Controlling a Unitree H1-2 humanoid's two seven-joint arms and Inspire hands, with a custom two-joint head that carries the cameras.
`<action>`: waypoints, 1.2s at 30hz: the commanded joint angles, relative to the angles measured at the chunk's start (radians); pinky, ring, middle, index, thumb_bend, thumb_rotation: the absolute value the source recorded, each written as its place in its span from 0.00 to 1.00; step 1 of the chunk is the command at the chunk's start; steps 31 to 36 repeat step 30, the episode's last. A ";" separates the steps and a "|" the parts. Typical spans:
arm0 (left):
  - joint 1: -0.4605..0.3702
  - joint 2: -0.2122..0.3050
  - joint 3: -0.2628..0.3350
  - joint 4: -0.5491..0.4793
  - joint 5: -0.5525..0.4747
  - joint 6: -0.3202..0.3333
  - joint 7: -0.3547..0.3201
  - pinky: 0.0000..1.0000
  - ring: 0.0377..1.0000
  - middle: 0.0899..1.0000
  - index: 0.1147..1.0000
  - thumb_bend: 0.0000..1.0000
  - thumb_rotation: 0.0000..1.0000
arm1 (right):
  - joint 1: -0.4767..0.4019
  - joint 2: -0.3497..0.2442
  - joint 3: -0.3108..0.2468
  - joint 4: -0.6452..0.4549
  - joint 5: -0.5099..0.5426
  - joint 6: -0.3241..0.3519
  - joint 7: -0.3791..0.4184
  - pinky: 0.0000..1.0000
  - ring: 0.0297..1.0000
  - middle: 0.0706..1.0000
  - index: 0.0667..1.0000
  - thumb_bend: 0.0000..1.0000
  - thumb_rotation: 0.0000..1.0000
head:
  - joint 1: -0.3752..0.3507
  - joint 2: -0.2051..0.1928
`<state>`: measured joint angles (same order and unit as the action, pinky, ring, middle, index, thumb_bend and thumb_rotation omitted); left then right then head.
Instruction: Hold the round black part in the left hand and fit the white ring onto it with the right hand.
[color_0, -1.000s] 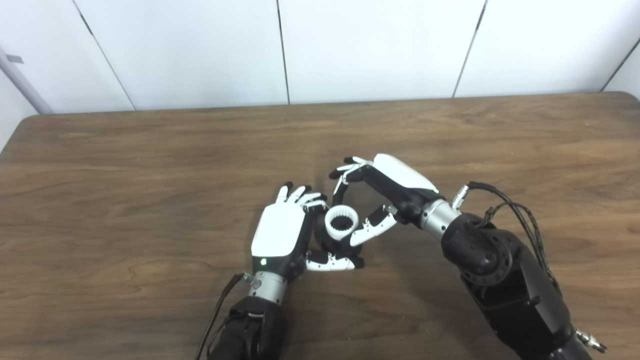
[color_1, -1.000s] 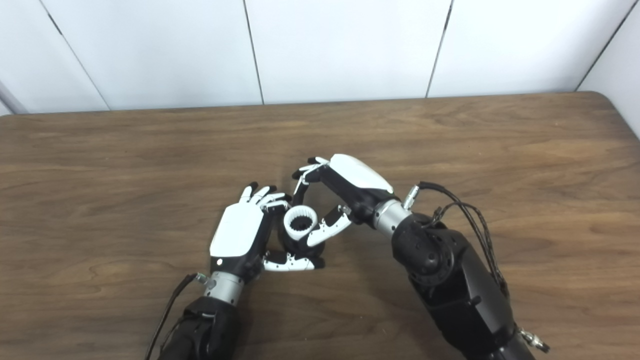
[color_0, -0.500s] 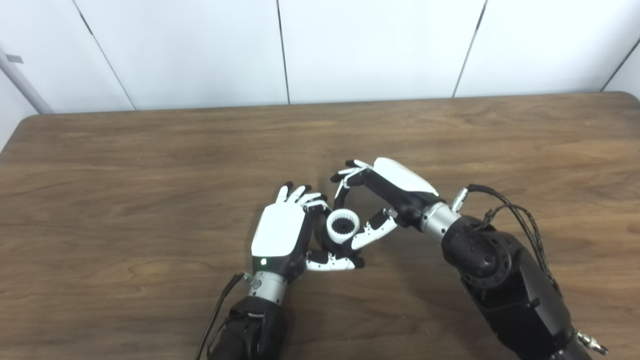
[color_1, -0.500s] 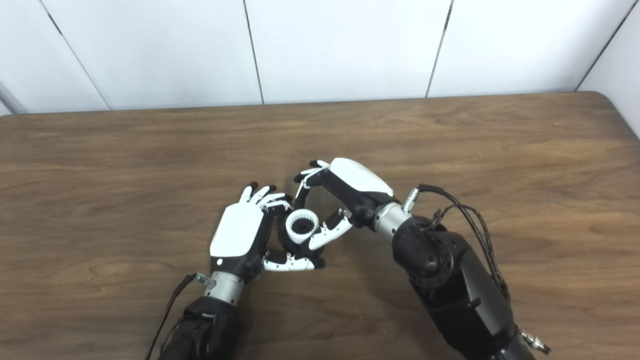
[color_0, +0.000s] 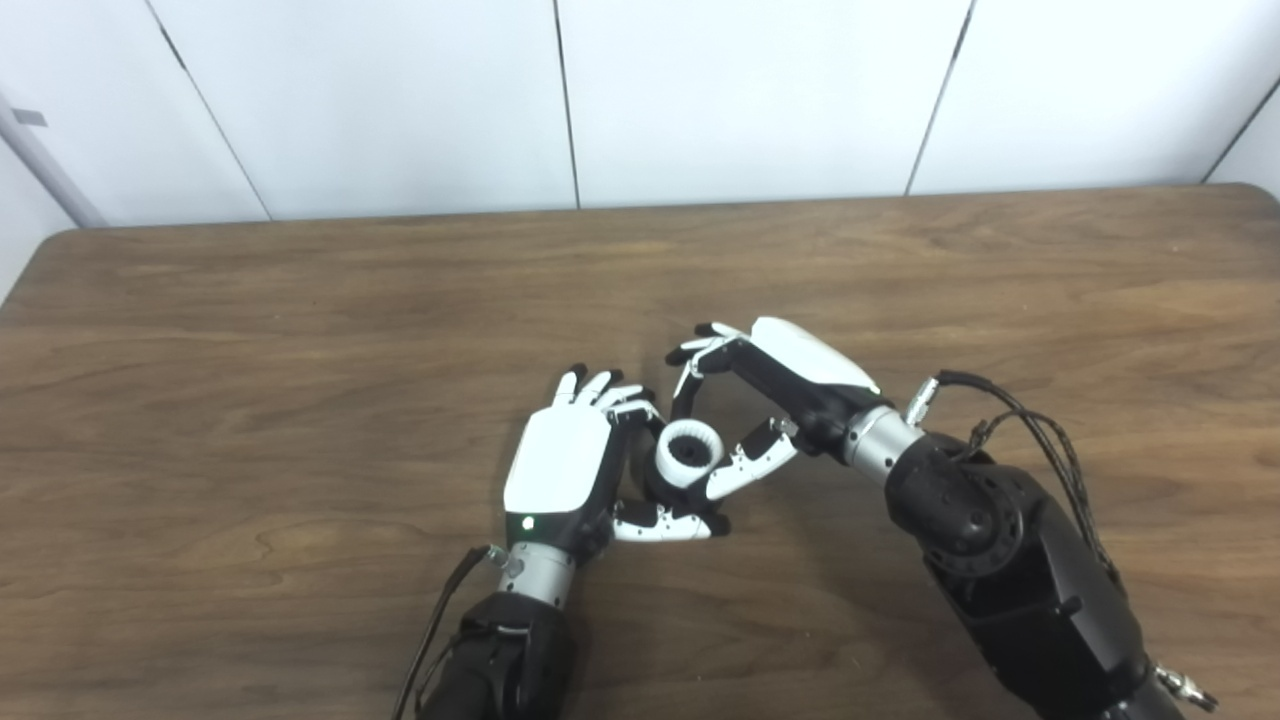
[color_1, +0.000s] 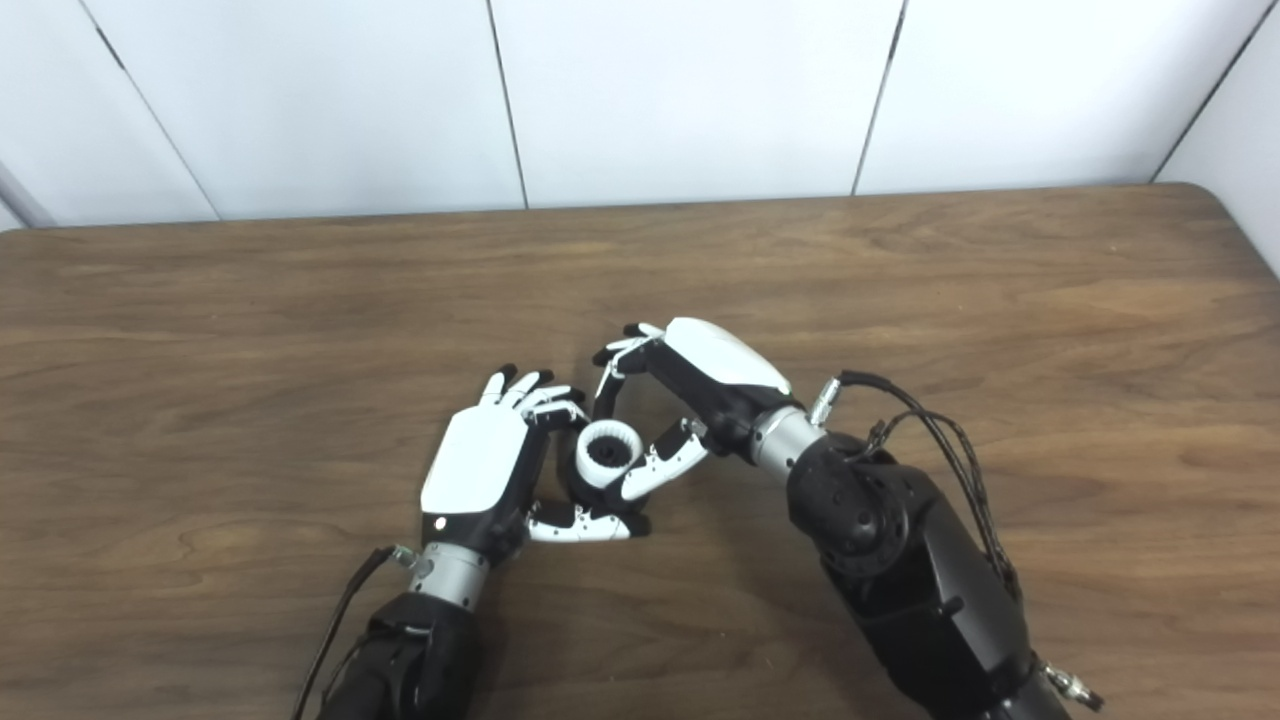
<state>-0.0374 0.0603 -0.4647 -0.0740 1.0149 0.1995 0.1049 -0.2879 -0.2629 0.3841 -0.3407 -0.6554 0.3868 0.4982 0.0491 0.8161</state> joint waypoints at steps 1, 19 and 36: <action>0.003 0.002 -0.005 0.006 0.009 0.014 -0.024 1.00 0.90 0.77 0.42 0.52 0.06 | -0.021 -0.003 -0.010 -0.009 -0.003 -0.034 -0.028 0.92 0.95 0.83 0.45 0.52 0.14 | 0.001 0.001; 0.003 0.003 -0.008 0.014 0.010 0.012 -0.017 1.00 0.90 0.77 0.42 0.52 0.06 | -0.024 -0.009 -0.010 -0.012 -0.012 -0.037 -0.028 0.94 0.97 0.84 0.59 1.00 0.28 | -0.005 -0.012; 0.003 0.002 -0.006 0.013 0.007 0.014 -0.020 1.00 0.90 0.77 0.42 0.52 0.06 | -0.031 -0.018 -0.024 -0.019 -0.010 -0.036 -0.030 0.91 0.97 0.84 0.61 1.00 0.28 | -0.013 -0.016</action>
